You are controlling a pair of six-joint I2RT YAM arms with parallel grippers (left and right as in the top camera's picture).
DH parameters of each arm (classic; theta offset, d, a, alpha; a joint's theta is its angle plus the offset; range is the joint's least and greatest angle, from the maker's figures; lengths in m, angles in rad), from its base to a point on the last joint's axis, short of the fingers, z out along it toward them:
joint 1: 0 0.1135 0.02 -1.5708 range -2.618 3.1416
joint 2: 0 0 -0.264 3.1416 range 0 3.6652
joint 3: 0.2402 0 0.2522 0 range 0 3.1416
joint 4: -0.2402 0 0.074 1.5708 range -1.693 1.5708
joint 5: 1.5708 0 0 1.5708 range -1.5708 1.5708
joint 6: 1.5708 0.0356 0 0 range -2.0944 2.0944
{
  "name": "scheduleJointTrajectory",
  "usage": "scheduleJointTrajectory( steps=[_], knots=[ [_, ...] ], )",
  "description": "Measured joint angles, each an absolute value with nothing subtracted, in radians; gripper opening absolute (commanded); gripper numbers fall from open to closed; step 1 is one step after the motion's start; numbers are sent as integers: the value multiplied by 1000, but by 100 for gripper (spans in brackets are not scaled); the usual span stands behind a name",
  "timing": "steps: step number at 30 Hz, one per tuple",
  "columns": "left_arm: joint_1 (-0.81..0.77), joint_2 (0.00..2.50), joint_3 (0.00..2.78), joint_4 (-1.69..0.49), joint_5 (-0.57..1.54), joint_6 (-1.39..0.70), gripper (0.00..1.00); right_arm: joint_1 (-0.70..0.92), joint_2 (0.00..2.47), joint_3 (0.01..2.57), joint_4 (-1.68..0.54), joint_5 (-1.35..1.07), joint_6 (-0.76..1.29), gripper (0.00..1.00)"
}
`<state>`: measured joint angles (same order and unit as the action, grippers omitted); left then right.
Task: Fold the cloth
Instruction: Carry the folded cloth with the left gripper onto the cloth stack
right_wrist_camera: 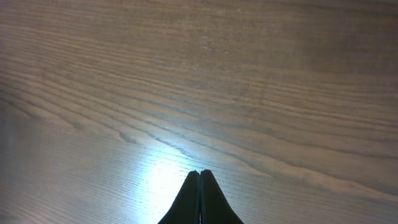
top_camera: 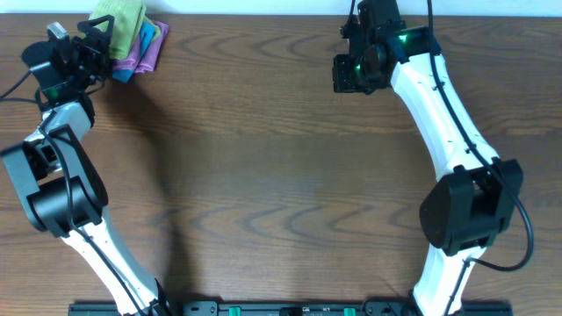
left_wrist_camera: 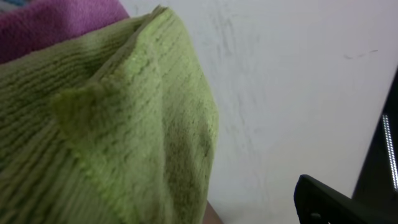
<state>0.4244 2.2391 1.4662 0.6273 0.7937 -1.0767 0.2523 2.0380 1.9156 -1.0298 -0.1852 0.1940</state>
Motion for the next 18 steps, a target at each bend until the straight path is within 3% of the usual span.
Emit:
scheduleJointTrajectory(
  steps=[18],
  knots=[
    [537, 2239, 1467, 572, 1035, -1077, 96, 285, 2038, 1916, -1030, -185, 194, 1]
  ],
)
